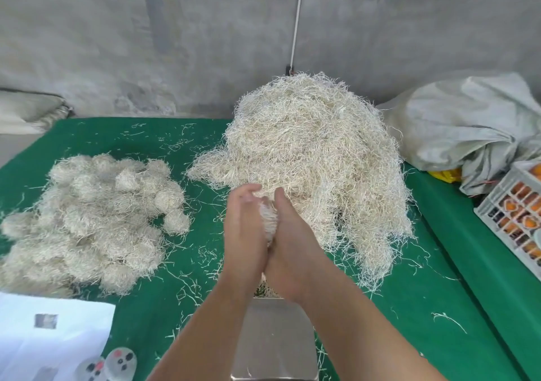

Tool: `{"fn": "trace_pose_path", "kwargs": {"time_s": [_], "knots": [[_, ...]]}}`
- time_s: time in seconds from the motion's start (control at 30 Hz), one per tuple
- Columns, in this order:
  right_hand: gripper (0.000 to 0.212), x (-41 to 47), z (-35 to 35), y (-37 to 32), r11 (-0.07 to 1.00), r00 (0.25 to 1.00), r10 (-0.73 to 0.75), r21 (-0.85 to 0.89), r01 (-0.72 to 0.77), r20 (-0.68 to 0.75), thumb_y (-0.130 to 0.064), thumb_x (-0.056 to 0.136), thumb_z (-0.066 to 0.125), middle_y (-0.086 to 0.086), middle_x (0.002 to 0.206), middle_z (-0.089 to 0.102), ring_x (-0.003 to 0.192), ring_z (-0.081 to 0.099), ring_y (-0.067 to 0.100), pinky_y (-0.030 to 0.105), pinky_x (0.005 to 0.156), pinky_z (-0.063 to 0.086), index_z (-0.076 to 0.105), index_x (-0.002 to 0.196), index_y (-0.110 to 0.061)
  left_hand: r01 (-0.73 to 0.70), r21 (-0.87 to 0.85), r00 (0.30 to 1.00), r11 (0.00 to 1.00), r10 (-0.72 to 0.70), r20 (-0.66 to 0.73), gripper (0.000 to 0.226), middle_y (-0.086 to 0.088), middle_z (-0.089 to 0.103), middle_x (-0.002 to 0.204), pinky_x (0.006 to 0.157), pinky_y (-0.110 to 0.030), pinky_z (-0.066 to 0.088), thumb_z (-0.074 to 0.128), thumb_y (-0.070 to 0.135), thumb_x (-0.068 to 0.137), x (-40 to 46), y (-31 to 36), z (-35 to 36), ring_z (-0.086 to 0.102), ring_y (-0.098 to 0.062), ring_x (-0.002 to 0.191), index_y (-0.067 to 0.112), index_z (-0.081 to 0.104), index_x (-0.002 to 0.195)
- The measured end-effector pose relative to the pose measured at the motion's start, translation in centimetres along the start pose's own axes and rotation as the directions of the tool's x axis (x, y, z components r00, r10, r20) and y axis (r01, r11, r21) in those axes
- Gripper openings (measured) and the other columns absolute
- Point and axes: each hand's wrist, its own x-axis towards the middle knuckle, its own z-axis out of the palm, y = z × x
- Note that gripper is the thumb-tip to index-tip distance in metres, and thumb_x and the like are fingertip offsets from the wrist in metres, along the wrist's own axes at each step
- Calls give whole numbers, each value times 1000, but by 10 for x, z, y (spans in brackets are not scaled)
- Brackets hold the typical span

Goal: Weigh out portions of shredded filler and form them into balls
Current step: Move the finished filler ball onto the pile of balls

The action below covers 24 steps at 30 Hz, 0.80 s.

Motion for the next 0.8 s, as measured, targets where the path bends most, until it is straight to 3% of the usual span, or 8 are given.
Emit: {"fn": "trace_pose_path", "kwargs": {"time_s": [0.1,0.17,0.33,0.37,0.4,0.53,0.7,0.8], "knots": [[26,10,-5,-6,984,984,-140,-125,126,-108,-36,104,60,10,102,80,96,78,26,48,92,62,72,119,-19,-150,260,984,954,118,134,53,29,28,158,114,-38,20,24,79,95,-7,-16,5,20,6,146,74,13,147],[24,14,-6,-3,958,956,-241,-199,206,-170,-36,102,62,12,97,80,92,79,28,49,87,63,76,110,-17,-179,336,981,925,144,128,63,38,8,158,112,-30,-1,11,91,86,-7,-21,7,1,17,141,76,3,146],[61,30,-18,-4,968,941,-246,-113,225,-233,-77,88,59,9,70,72,66,72,21,32,75,44,78,79,-19,-96,308,981,947,37,191,53,37,27,147,105,-26,31,49,76,88,9,-22,6,27,22,133,68,36,139],[63,34,-19,-4,963,939,-256,-149,225,-230,-80,86,57,2,63,67,59,66,16,47,96,50,76,68,-23,-23,216,978,976,-22,207,53,36,33,146,99,-23,39,55,73,85,10,-21,5,37,21,129,68,41,136],[64,36,-18,-2,954,938,-273,-187,235,-213,-79,88,57,0,60,62,55,61,15,34,69,53,73,62,-23,47,138,972,989,-77,223,53,33,42,145,91,-19,46,56,73,82,9,-20,6,46,17,126,65,46,134],[39,49,-14,7,881,904,-406,-322,347,-136,-50,88,62,0,60,55,59,52,19,28,51,46,62,62,-23,182,-6,969,983,-179,170,60,16,73,120,77,-14,56,47,73,79,1,-22,10,68,3,108,46,62,130],[12,67,-26,15,421,675,-734,-731,537,73,-29,104,51,-18,113,46,107,46,-1,24,95,41,59,102,-38,394,-143,917,908,-377,129,57,2,75,122,104,-44,52,46,74,95,0,-28,13,70,-14,117,32,68,127],[38,70,-28,11,361,814,-560,-839,407,154,-58,93,47,-25,127,31,128,28,-3,36,113,28,47,130,-49,447,-222,894,866,-433,111,56,-4,77,115,100,-41,53,42,63,104,7,-33,6,72,-16,112,19,71,123]]}}
